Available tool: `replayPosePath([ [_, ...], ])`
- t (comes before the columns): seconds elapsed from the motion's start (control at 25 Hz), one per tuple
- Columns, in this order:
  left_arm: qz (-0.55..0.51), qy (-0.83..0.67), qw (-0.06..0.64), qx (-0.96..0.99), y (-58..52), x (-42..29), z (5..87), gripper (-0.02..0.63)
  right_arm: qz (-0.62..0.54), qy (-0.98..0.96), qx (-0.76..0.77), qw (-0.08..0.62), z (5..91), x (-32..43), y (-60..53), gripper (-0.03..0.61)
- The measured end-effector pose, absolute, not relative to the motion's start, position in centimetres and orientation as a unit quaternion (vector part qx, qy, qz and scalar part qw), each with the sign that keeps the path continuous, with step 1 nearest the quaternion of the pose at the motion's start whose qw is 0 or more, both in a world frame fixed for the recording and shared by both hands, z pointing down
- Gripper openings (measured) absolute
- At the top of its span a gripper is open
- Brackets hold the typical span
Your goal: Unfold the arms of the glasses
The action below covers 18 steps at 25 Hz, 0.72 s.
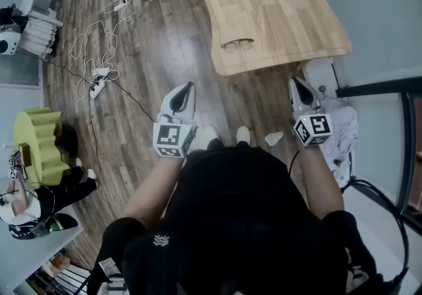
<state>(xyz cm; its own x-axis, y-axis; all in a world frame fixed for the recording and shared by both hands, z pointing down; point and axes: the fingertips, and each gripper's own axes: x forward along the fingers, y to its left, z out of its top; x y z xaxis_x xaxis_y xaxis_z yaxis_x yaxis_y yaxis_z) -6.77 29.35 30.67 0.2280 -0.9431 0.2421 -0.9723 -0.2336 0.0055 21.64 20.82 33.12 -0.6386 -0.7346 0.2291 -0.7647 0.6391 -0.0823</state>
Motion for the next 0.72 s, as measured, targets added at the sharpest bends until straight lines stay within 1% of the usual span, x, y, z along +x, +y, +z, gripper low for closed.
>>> replayPosePath([
  [0.36,0.094,-0.627,0.062,0.771,28.6,-4.6,29.0,0.006,0.084,-0.91,0.393,0.099,33.7,22.7,19.9,0.0],
  [0.6,0.096,-0.634,0.065,0.765,27.7,-2.4,29.4,0.006,0.053,-0.924,0.372,0.071,33.0,23.4,18.4,0.0],
  [0.72,0.101,-0.634,0.068,0.764,26.9,-1.4,30.2,0.006,0.054,-0.931,0.352,0.078,33.3,23.2,17.6,0.0],
])
